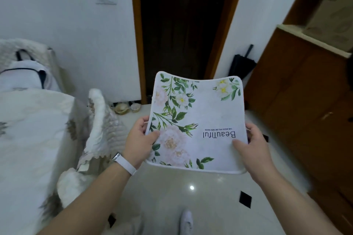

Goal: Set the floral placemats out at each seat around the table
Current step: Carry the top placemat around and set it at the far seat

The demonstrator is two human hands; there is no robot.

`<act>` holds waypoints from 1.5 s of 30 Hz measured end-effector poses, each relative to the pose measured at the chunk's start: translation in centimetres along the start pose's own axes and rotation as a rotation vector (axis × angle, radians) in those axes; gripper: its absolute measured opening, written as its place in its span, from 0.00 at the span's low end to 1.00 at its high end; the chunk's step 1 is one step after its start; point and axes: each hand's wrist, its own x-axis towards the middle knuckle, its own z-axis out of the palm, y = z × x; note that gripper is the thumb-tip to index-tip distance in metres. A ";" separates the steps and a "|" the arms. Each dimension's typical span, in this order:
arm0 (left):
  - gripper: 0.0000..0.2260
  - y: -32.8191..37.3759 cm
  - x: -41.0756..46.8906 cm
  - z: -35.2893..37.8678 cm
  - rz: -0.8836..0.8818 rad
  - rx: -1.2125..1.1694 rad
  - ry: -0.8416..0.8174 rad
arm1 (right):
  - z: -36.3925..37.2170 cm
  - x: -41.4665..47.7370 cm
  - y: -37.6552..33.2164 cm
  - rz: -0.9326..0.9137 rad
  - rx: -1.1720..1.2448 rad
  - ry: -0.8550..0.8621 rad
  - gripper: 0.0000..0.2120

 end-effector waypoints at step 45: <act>0.12 4.8 53.5 -10.8 -0.055 -0.028 0.560 | 38.8 54.4 -15.9 -0.119 0.032 -0.517 0.21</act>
